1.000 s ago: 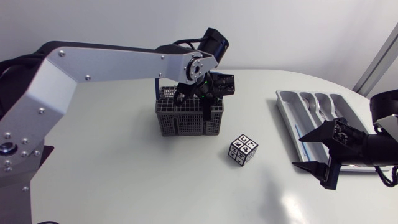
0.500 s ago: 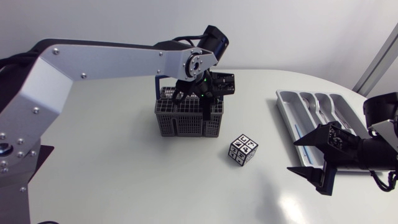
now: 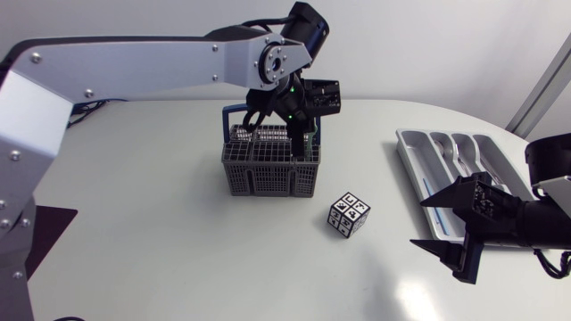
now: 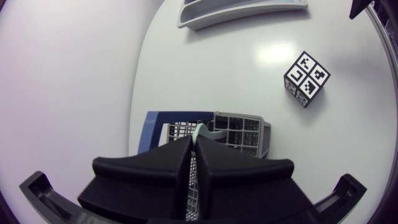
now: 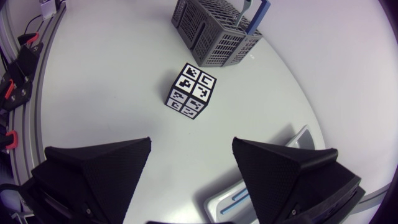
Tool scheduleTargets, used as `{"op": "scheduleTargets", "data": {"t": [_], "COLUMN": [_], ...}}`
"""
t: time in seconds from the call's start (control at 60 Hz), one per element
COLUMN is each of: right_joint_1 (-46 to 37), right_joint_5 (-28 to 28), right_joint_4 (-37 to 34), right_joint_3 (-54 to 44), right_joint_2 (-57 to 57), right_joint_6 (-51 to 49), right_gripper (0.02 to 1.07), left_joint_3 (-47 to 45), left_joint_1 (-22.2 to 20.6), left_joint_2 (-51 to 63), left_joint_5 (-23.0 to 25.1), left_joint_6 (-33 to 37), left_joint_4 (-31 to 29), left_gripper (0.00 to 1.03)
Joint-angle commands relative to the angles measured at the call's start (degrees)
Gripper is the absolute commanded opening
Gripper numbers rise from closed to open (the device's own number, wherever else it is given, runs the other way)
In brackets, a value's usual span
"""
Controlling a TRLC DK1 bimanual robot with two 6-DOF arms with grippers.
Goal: Transfer all utensils from the basket to the drawer tray.
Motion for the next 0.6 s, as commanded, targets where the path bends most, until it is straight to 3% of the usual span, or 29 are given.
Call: {"op": "scheduleTargets", "data": {"t": [0.0, 0.333, 0.583], "right_joint_1": [0.92, 3.73, 7.07], "right_joint_5": [0.25, 0.60, 0.86], "right_joint_4": [-0.85, -0.67, 1.87], "right_joint_3": [-1.56, -0.50, 0.90], "right_joint_2": [-0.92, -4.26, -6.28], "right_joint_6": [2.14, 7.15, 16.47], "right_gripper": [0.96, 0.97, 0.96], "left_joint_3": [1.89, -1.19, -4.44], "left_joint_1": [0.46, 0.46, 0.46], "left_joint_2": [-2.47, -8.97, -13.01], "left_joint_5": [0.09, 0.09, 0.09], "left_joint_6": [-1.12, -5.51, -14.47], "left_joint_4": [-0.72, -2.39, -3.97], "left_gripper": [0.04, 0.04, 0.04]}}
